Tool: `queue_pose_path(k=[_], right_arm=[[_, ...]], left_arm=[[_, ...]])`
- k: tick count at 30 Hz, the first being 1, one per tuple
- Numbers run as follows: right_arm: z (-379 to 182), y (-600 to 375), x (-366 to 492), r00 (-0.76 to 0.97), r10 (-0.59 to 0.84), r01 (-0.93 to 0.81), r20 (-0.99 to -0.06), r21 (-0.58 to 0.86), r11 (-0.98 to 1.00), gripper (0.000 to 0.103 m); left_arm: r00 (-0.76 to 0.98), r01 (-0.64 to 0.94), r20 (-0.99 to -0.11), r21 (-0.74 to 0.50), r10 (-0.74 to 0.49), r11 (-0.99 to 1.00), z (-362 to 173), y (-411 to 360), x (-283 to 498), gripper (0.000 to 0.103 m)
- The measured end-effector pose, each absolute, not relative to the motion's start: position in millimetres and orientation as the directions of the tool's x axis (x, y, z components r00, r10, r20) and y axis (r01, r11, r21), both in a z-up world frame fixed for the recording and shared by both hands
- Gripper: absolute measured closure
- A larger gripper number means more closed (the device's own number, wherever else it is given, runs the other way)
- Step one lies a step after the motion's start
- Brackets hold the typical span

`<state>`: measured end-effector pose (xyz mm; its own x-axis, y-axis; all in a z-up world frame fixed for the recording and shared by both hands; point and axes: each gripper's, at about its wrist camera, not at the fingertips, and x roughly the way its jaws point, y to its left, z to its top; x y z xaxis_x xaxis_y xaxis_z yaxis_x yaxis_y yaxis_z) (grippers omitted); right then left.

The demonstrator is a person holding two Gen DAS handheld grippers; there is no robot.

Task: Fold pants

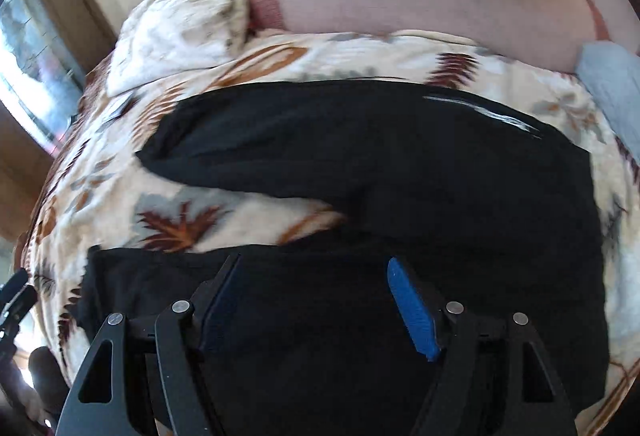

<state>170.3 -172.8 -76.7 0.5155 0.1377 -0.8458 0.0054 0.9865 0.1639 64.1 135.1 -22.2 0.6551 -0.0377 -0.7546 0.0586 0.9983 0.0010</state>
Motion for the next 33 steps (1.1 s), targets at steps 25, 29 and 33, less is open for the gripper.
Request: queue_pose_path(k=[25,29,33], right_arm=[[-91.7,-350.1,312.1,0.500,0.156,0.099,-0.852,0.235,0.967,0.025],[-102.2,-357.7,330.6,0.472,0.212,0.071,-0.856,0.276,0.958,0.025],[-115.3,-366.6,342.8,0.442,0.229,0.076,-0.867,0.290,0.954,0.025]], left_arm=[[0.448,0.129,-0.867,-0.180,-0.219,0.975,-96.1,109.1,365.8,0.040],[0.458,0.149,-0.864,-0.157,-0.209,0.976,-104.0,101.6,382.9,0.039],[0.451,0.172,-0.863,-0.166,-0.228,0.971,-105.2,95.4,392.0,0.030]])
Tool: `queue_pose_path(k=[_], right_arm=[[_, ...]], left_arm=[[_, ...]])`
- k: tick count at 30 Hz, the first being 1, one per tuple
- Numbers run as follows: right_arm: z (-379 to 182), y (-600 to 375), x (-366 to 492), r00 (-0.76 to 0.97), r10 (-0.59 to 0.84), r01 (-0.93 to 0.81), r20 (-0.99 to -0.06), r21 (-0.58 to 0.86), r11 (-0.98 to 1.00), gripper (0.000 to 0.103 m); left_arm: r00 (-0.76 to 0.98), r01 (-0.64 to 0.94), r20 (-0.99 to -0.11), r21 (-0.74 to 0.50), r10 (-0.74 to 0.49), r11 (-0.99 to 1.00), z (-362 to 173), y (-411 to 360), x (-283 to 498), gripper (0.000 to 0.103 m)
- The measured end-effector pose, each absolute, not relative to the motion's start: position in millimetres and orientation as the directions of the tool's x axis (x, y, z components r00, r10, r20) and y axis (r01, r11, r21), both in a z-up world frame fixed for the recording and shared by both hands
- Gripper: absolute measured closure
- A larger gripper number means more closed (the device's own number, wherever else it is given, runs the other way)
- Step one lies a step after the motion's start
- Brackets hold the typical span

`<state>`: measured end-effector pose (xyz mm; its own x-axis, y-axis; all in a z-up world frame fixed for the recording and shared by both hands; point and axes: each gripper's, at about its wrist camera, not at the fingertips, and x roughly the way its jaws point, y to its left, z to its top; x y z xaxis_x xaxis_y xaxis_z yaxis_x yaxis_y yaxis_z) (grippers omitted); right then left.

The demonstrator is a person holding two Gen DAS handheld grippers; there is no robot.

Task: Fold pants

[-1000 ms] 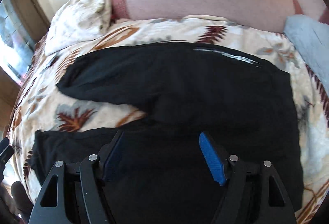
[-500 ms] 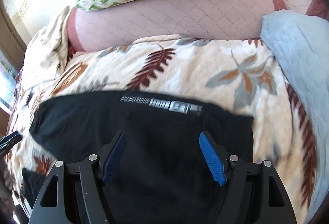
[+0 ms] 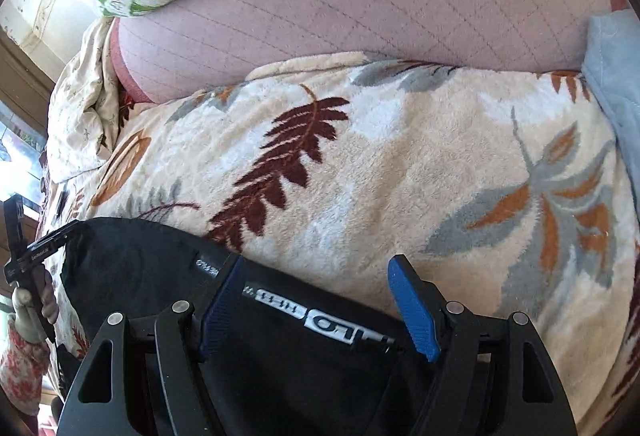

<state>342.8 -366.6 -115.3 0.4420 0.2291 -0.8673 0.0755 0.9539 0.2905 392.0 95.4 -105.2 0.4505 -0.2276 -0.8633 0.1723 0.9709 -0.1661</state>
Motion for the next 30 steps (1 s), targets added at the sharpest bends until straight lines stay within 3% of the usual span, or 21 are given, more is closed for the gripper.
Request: queue_pose_path(k=[5,8,10,11,12,16,21,30], right_arm=[[-120.6,-365.5,345.7,0.437,0.239,0.040,-0.867,0.284,0.958,0.023],[-120.2,-357.1,344.5,0.417,0.231,-0.012,-0.879,0.248,0.969,0.023],[-120.7,-347.8,342.3,0.404,0.212,-0.057,-0.890,0.207,0.977,0.025],[-121.5,-340.7,341.0,0.399,0.186,-0.083,-0.898,0.167,0.982,0.026],[-122.1,-333.6,339.2,0.398,0.149,-0.104,-0.905,0.117,0.988,0.032],[-113.9,-325.5,331.5,0.412,0.127,-0.125,-0.902,0.082,0.989,0.081],[-94.2,-322.1,315.6,0.442,0.107,-0.103,-0.890,0.068,0.992,0.088],[-47.8,-285.9,267.9,0.499,0.014,-0.099,-0.866,-0.041,0.994,0.091]], left_arm=[[0.461,0.226,-0.864,-0.107,-0.203,0.968,-110.2,80.0,393.4,0.020],[0.476,0.266,-0.864,-0.039,-0.166,0.963,-112.9,68.7,389.2,0.022],[0.486,0.299,-0.855,-0.032,-0.181,0.954,-109.8,64.4,384.2,0.048],[0.480,0.323,-0.853,-0.043,-0.203,0.945,-107.6,61.9,382.8,0.080],[0.471,0.340,-0.855,-0.050,-0.216,0.939,-105.7,59.0,381.8,0.086],[0.485,0.371,-0.855,0.013,-0.182,0.929,-99.2,49.6,374.4,0.090],[0.510,0.373,-0.836,0.005,-0.200,0.928,-77.1,50.3,356.4,0.091],[0.600,0.394,-0.770,0.047,-0.218,0.918,-12.3,48.8,305.0,0.091]])
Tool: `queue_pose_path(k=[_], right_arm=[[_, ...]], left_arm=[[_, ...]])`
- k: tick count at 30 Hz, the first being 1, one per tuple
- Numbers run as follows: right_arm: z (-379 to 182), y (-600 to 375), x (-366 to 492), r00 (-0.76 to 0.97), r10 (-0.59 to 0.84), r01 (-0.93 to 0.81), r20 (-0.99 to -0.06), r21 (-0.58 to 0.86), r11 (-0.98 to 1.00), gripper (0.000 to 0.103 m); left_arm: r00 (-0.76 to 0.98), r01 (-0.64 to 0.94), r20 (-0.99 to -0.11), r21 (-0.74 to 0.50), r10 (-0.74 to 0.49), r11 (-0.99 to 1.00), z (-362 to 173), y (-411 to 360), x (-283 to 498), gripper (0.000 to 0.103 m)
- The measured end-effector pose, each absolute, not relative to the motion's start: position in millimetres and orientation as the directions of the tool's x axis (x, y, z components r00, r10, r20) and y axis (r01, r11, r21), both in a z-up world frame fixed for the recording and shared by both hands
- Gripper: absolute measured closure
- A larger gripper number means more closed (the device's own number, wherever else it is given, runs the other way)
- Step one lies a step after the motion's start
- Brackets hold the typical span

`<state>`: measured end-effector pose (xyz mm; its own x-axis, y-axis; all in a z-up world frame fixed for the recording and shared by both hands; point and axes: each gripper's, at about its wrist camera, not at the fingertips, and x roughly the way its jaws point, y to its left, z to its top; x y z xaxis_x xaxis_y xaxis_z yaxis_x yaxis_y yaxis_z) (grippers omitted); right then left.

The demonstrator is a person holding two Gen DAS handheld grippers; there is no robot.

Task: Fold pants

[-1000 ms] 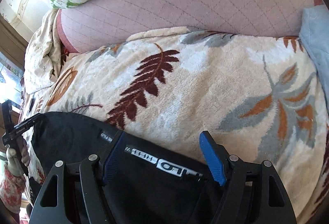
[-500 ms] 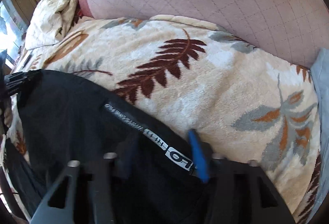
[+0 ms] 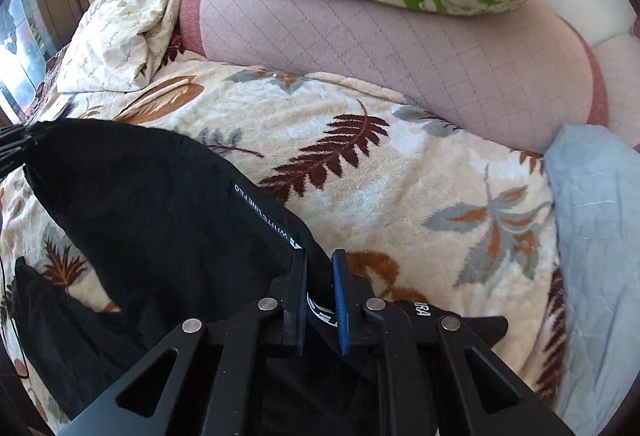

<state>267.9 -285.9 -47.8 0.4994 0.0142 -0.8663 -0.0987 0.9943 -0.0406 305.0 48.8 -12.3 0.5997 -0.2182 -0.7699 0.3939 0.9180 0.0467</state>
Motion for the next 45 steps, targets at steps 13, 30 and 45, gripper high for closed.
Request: queue_pose_path(k=[13,30,45], right_arm=[[-16.9,-261.7,154.1,0.526,-0.025,-0.049,-0.850,-0.060,0.997,0.098],[-82.9,-252.5,30.9,0.432,0.033,-0.013,-0.901,0.030,0.999,0.097],[-65.9,-204.0,-11.4,0.488,-0.122,-0.071,-0.864,-0.178,0.981,0.024]], left_arm=[[0.694,0.399,-0.689,0.128,-0.208,0.908,30.1,66.1,183.2,0.091],[0.760,0.415,-0.620,0.234,-0.194,0.879,-15.2,75.8,20.7,0.088],[0.728,0.363,-0.652,0.106,-0.211,0.926,-26.5,123.0,-50.7,0.052]])
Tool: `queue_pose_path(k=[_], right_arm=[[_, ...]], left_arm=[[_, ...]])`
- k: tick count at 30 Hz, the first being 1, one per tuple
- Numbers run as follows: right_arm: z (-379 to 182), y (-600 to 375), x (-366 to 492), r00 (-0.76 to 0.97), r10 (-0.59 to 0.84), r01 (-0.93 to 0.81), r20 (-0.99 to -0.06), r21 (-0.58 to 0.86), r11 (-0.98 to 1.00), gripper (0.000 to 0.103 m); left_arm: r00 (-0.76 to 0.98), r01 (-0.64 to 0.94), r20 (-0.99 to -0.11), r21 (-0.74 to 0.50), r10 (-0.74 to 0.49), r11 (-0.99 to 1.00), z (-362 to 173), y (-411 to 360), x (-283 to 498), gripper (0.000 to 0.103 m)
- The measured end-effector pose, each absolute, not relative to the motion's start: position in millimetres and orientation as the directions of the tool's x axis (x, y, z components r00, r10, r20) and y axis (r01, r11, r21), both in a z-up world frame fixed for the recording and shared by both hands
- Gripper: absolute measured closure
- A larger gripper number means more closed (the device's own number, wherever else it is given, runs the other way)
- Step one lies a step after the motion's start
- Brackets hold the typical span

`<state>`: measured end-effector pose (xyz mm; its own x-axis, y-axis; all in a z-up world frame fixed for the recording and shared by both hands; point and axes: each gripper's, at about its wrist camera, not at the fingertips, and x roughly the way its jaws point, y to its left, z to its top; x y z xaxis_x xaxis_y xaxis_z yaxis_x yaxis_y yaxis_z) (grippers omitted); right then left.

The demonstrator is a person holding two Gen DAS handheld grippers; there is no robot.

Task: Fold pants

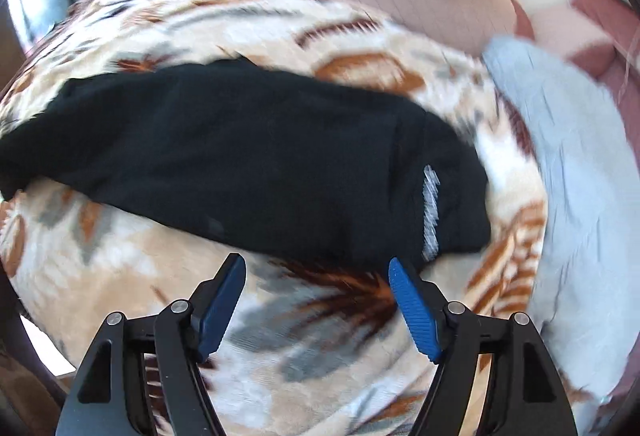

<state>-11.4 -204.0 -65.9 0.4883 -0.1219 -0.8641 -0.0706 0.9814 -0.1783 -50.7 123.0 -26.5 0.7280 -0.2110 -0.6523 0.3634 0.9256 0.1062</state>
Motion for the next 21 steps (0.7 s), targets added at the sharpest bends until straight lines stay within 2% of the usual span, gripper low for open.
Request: queue_pose_path(k=[2,6,8,10,11,16,21], right_arm=[[-52.4,-181.4,-2.8,0.523,-0.093,-0.110,-0.847,-0.175,0.978,0.024],[-32.6,-121.4,25.8,0.565,0.075,-0.226,-0.822,-0.067,0.972,0.025],[-28.3,-83.0,43.0,0.554,0.181,-0.302,-0.812,0.007,0.953,0.033],[-28.6,-46.8,56.9,0.522,0.274,-0.364,-0.808,0.079,0.928,0.052],[-30.7,-30.5,65.4,0.508,0.309,-0.387,-0.804,0.107,0.916,0.053],[-69.0,21.7,92.9,0.421,0.280,-0.423,-0.863,0.087,0.902,0.058],[-102.2,8.8,65.3,0.320,0.202,-0.449,-0.926,0.040,0.893,0.058]], left_arm=[[0.713,0.324,-0.660,0.012,-0.236,0.946,-25.3,137.6,-43.8,0.052],[0.706,0.220,-0.659,-0.146,-0.260,0.965,-25.0,166.7,-31.2,0.052],[0.706,0.184,-0.652,-0.210,-0.278,0.960,-25.0,180.9,-28.8,0.052],[0.711,0.153,-0.647,-0.240,-0.275,0.959,-24.7,192.7,-27.8,0.052],[0.715,0.141,-0.646,-0.242,-0.267,0.960,-24.4,196.5,-27.3,0.051],[0.725,0.102,-0.642,-0.260,-0.251,0.960,-24.0,215.2,-27.9,0.051],[0.733,0.085,-0.627,-0.302,-0.265,0.950,-24.6,230.5,-25.9,0.050]])
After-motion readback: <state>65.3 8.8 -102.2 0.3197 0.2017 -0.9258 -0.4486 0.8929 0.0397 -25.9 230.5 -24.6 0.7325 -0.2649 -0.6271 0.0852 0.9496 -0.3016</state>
